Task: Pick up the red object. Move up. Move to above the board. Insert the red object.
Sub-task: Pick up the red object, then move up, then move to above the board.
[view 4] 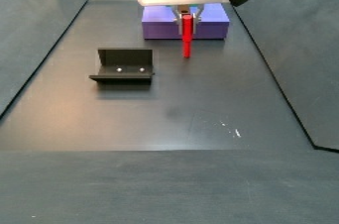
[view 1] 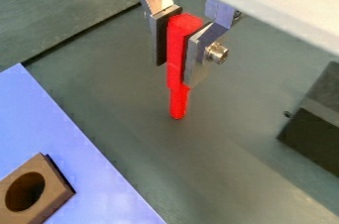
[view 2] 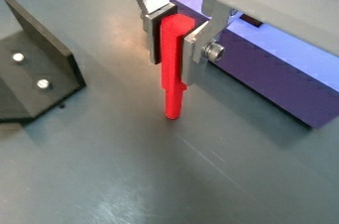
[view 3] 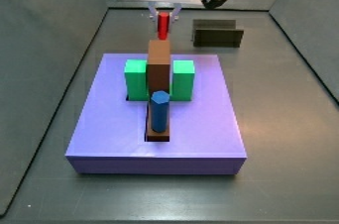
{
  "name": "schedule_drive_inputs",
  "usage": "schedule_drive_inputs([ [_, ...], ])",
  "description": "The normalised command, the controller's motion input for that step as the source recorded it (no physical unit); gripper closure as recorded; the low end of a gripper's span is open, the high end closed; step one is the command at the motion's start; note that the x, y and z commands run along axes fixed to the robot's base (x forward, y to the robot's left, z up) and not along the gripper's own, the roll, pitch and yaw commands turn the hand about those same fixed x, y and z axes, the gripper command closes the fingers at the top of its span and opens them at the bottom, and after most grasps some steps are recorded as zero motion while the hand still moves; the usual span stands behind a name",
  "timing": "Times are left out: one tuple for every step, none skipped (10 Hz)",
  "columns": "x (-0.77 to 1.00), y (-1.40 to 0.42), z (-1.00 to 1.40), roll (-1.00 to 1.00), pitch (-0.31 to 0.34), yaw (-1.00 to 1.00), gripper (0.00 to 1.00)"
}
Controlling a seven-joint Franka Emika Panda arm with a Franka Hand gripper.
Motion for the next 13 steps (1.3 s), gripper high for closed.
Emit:
schedule_drive_inputs([
  [0.00, 0.00, 0.00, 0.00, 0.000, 0.00, 1.00],
  [0.00, 0.00, 0.00, 0.00, 0.000, 0.00, 1.00],
  [0.00, 0.00, 0.83, 0.00, 0.000, 0.00, 1.00],
  [-0.04, 0.03, 0.75, 0.01, 0.040, -0.02, 1.00],
  [-0.06, 0.03, 0.55, 0.01, 0.061, -0.02, 1.00],
  [0.00, 0.01, 0.20, 0.02, 0.024, -0.02, 1.00],
  [0.00, 0.00, 1.40, 0.00, 0.000, 0.00, 1.00],
  [-0.01, 0.00, 1.40, 0.00, 0.017, 0.00, 1.00],
  [-0.04, 0.00, 1.40, 0.01, 0.015, 0.00, 1.00],
  [0.01, 0.00, 1.40, 0.02, 0.016, 0.00, 1.00],
  [0.04, 0.00, 1.40, 0.02, 0.044, 0.00, 1.00],
  [0.02, 0.00, 0.80, 0.03, 0.084, 0.01, 1.00],
  [0.03, 0.00, 0.40, 0.02, 0.061, 0.01, 1.00],
])
